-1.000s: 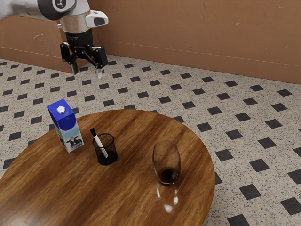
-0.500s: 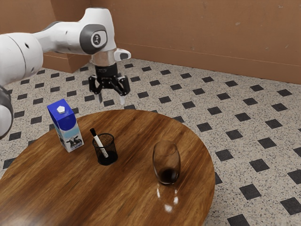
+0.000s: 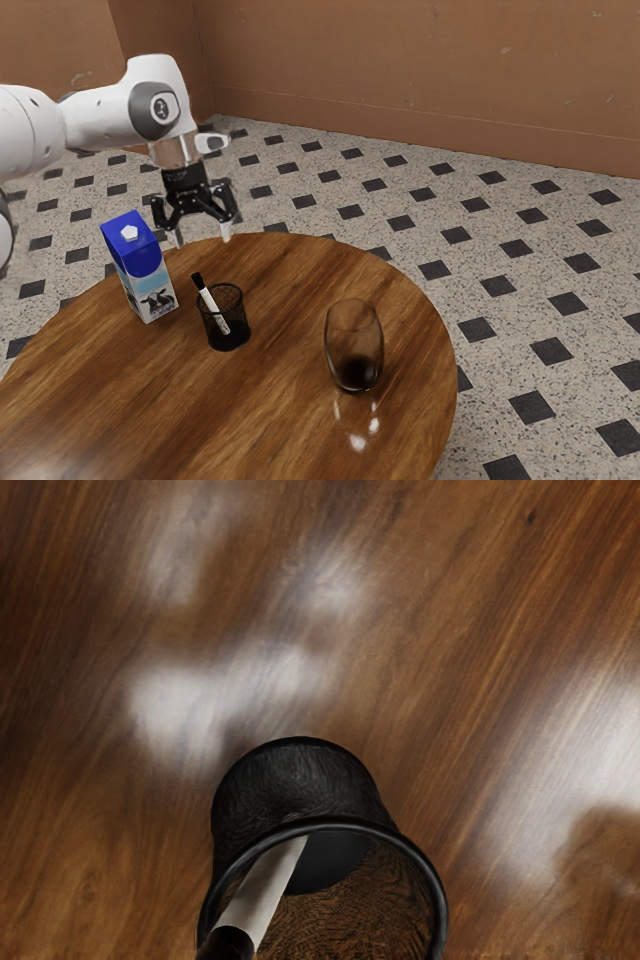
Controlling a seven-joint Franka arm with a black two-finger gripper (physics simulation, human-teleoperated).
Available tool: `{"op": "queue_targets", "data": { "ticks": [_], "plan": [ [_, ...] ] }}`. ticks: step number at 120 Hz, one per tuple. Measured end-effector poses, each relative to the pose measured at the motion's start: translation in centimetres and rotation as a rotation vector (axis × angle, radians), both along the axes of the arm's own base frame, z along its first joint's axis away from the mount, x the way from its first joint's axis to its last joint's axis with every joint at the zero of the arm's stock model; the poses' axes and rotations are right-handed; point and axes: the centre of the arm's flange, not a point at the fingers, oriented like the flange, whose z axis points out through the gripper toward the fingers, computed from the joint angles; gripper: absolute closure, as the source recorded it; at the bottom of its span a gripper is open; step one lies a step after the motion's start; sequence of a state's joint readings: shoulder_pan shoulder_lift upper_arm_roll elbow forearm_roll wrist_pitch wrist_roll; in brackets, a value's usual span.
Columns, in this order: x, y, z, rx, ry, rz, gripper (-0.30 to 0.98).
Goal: Take the marker out of the pen holder and place it to the left of the pen holder.
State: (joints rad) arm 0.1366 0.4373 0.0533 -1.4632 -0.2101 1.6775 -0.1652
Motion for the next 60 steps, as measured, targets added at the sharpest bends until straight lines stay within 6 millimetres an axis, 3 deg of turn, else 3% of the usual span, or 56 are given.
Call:
{"op": "queue_targets", "data": {
  "ticks": [18,60],
  "plan": [
    [-3.6,2.4,-3.5,-0.011,0.011,0.029,0.00],
    [-3.8,0.6,-5.8,-0.038,-0.066,-0.039,0.02]
  ]
}}
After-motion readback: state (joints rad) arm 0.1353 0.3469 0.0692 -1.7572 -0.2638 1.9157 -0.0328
